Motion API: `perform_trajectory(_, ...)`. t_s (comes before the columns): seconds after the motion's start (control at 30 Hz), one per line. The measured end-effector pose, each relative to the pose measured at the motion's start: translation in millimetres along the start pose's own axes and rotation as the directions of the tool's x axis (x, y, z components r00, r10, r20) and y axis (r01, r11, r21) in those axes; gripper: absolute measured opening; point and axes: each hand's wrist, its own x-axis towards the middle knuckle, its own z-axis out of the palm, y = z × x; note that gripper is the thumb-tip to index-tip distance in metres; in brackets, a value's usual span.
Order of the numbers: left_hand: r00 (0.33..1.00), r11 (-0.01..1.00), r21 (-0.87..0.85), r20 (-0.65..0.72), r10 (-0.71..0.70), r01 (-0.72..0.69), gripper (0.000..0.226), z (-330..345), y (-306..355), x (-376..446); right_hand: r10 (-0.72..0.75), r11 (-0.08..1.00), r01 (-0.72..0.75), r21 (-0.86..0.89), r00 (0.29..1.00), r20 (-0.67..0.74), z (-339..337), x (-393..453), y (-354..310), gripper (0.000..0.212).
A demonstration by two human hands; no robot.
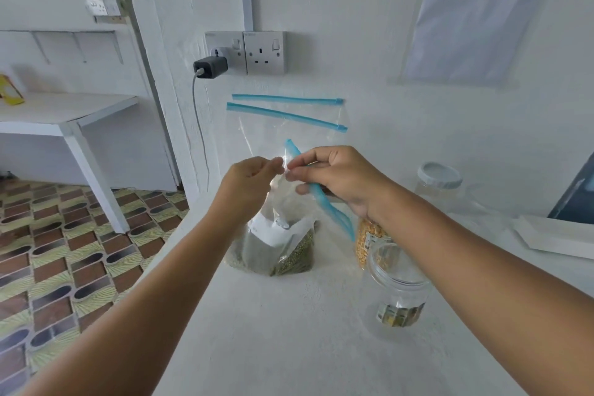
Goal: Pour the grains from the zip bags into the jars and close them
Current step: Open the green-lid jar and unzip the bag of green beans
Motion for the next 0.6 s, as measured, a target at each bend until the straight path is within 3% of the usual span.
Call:
perform_trajectory(0.17, 0.999, 0.993, -0.112, 0.016, -0.034, 0.035, 0.032, -10, 6, 4, -0.012, 0.980, 0.012, 0.196, 1.000, 0.000, 22, -4, -18, 0.013)
perform_trajectory(0.37, 0.997, 0.961, -0.270, 0.066, -0.045, 0.061, 0.031, -18, 15, 3, -0.081, 0.972, 0.106, 0.208, 0.989, -0.127, 36, 3, -22, 0.011)
perform_trajectory(0.6, 0.989, 0.910, -0.396, 0.126, -0.082, 0.125, 0.029, -18, 27, 8, -0.115, 0.956, 0.154, 0.249, 0.980, -0.165, 34, 3, -34, 0.010)
